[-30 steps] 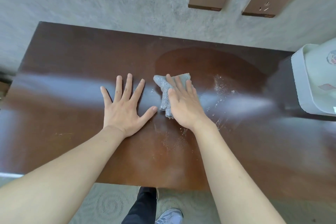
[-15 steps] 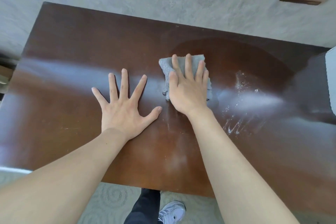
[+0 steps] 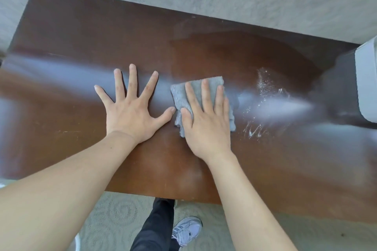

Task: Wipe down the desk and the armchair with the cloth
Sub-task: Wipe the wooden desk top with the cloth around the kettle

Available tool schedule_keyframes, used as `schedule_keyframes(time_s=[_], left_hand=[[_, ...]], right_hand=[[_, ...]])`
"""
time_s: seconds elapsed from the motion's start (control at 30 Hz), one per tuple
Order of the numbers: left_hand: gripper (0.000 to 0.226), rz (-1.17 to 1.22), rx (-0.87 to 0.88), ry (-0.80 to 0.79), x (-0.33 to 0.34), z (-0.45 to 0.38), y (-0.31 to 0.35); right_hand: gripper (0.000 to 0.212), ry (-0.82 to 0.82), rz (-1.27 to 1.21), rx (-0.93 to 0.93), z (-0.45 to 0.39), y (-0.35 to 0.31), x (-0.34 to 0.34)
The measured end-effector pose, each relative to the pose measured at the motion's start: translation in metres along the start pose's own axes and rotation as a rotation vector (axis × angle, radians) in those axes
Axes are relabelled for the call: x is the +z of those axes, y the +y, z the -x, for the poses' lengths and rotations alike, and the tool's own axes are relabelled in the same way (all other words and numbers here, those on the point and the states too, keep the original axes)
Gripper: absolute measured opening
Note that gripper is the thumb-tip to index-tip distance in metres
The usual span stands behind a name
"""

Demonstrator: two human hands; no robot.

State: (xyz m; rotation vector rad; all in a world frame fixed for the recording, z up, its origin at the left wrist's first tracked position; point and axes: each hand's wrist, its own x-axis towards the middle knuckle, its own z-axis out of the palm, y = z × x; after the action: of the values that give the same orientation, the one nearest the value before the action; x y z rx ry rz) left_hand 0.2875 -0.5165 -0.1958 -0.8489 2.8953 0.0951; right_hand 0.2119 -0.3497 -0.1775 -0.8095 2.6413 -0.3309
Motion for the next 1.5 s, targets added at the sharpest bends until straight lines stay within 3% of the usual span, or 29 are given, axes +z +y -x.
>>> schedule_keyframes(time_s=[0.2, 0.5, 0.63, 0.8, 0.9, 1.1, 1.27, 1.37, 1.5], left_hand=[[0.095, 0.001, 0.003, -0.006, -0.002, 0.002, 0.001], [0.093, -0.004, 0.007, 0.011, 0.001, 0.002, 0.0], [0.093, -0.007, 0.006, 0.022, 0.002, -0.001, -0.002], [0.094, 0.008, 0.007, 0.03, 0.002, -0.001, -0.001], [0.094, 0.007, 0.004, 0.023, 0.002, 0.0, 0.0], [0.094, 0.01, 0.006, 0.026, 0.0, 0.001, -0.001], [0.094, 0.013, 0.005, 0.036, 0.001, 0.001, 0.0], [0.093, 0.016, 0.001, 0.046, 0.002, -0.001, 0.0], [0.093, 0.015, -0.007, 0.039, 0.003, 0.002, 0.001]], right_hand=[[0.057, -0.057, -0.044, 0.077, 0.072, 0.005, 0.01], [0.056, 0.043, 0.098, 0.093, -0.078, 0.008, -0.02], [0.057, 0.062, 0.108, 0.098, -0.106, 0.005, -0.024], [0.058, 0.101, 0.044, 0.095, -0.049, 0.001, -0.009], [0.057, 0.037, 0.005, 0.105, 0.01, -0.005, 0.0], [0.057, -0.129, -0.31, 0.167, 0.095, -0.008, -0.002], [0.061, -0.038, 0.034, 0.145, 0.098, -0.017, 0.026], [0.064, 0.064, 0.062, 0.111, 0.061, -0.009, 0.023], [0.064, 0.075, 0.075, 0.136, -0.017, 0.001, 0.005]])
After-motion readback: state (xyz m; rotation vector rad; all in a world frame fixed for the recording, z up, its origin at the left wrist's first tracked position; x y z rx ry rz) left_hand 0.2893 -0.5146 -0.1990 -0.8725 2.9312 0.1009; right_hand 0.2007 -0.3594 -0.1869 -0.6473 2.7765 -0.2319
